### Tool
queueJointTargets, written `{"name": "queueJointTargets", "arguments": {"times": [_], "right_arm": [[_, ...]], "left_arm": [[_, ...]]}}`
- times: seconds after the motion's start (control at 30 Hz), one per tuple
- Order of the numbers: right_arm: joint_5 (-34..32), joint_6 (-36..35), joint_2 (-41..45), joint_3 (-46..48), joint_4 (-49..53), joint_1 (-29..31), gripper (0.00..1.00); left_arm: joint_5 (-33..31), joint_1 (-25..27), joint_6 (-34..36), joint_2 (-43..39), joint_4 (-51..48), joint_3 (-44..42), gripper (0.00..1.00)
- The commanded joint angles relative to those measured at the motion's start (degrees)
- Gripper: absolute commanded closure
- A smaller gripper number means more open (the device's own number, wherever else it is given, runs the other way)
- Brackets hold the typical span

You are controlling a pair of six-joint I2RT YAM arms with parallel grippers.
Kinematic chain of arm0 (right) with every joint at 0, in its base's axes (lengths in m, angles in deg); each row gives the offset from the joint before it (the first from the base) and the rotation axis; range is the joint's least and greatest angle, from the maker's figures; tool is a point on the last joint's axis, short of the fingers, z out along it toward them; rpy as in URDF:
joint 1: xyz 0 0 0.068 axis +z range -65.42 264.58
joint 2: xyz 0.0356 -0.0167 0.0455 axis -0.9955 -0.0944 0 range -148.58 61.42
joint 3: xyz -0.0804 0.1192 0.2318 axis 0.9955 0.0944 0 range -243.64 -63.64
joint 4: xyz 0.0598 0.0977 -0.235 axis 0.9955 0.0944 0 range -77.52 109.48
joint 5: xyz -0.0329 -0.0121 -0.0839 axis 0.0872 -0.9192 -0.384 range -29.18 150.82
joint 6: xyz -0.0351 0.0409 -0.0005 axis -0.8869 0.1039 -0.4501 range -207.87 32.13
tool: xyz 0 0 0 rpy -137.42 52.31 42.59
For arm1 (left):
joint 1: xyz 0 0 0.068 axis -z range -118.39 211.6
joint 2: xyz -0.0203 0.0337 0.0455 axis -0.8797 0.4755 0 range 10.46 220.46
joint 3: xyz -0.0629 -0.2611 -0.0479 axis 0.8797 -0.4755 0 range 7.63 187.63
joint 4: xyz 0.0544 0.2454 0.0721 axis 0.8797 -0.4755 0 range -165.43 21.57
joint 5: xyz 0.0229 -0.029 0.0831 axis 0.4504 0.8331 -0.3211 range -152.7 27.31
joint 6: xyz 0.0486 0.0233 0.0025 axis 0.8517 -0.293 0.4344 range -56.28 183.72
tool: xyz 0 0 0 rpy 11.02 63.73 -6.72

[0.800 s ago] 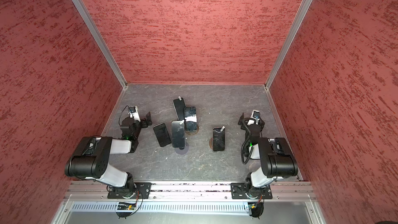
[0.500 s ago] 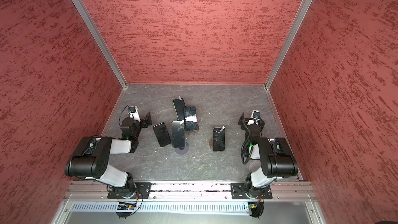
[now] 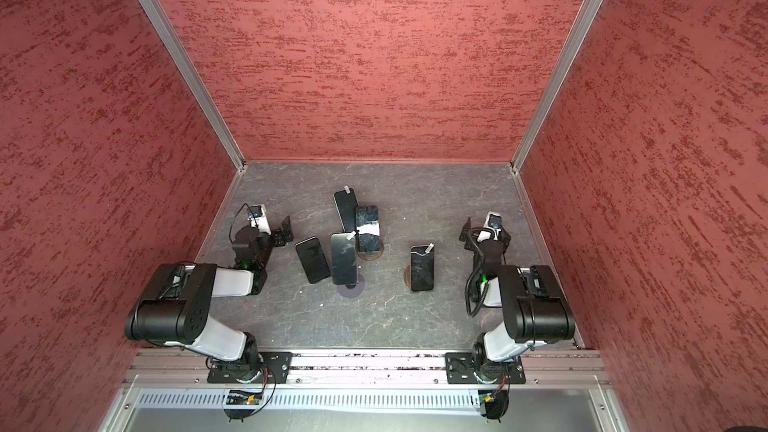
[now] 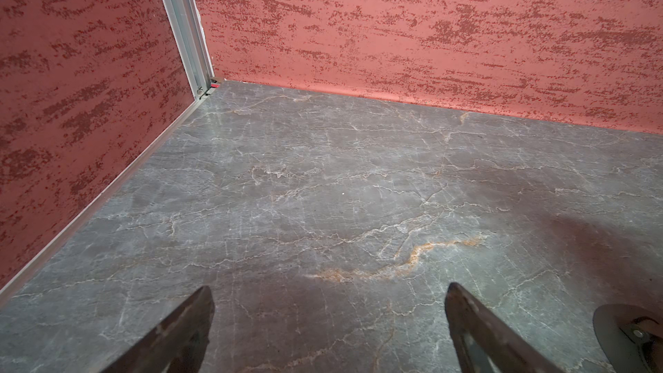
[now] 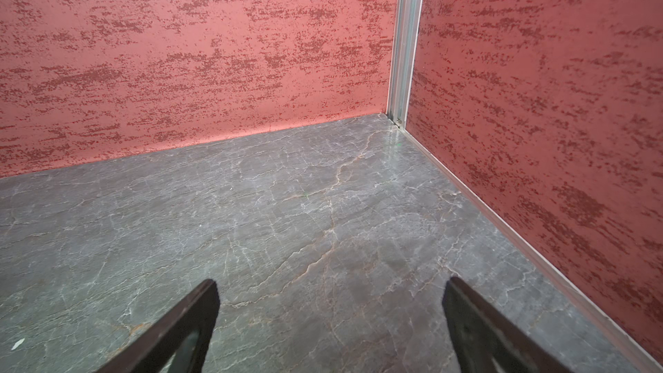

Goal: Remove the phone from the phone stand

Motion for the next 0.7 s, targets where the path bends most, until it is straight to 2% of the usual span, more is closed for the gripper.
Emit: {"name": "queueJointTargets", "arguments": {"times": [0.0,0.17,0.23,0.33,0.4,0.47,0.6,0.67], "right_arm": [[0.7,0.4,0.2,-1.3,-0.4,-0.1,0.01],[0.5,0.3,1.1,-1.8,1.2,0.0,0.01],[0.7,0.0,4.8,-3.5,7.2,0.0,0.01],[0.3,-0.2,12.5,-8.8,23.5,0.1,0.01],[-1.5,0.8,16.3,-12.1,32.5,0.5,0.01],[-3.4,2.2,19.4,-14.4,39.3,0.9,0.01],[-7.6,7.2,24.8,-18.5,53.7,1.8,0.01],[-8.7,10.1,27.2,-20.2,60.7,2.0,0.01]], "left_arm": [[0.3,-0.2,-0.1,-0.1,-0.1,0.8,0.0],[0.1,-0.1,0.0,-0.1,0.2,0.7,0.0],[-0.3,1.3,1.8,-0.6,1.5,0.0,0.0],[-5.1,2.5,1.5,-3.0,5.4,-2.9,0.0],[-8.2,2.6,0.7,-7.3,-0.1,-2.0,0.0],[-10.8,2.6,0.0,-11.6,-9.6,0.5,0.0],[-17.9,3.0,-1.3,-18.9,-23.3,4.8,0.0],[-19.4,3.3,-3.0,-23.0,-30.7,6.2,0.0]]}}
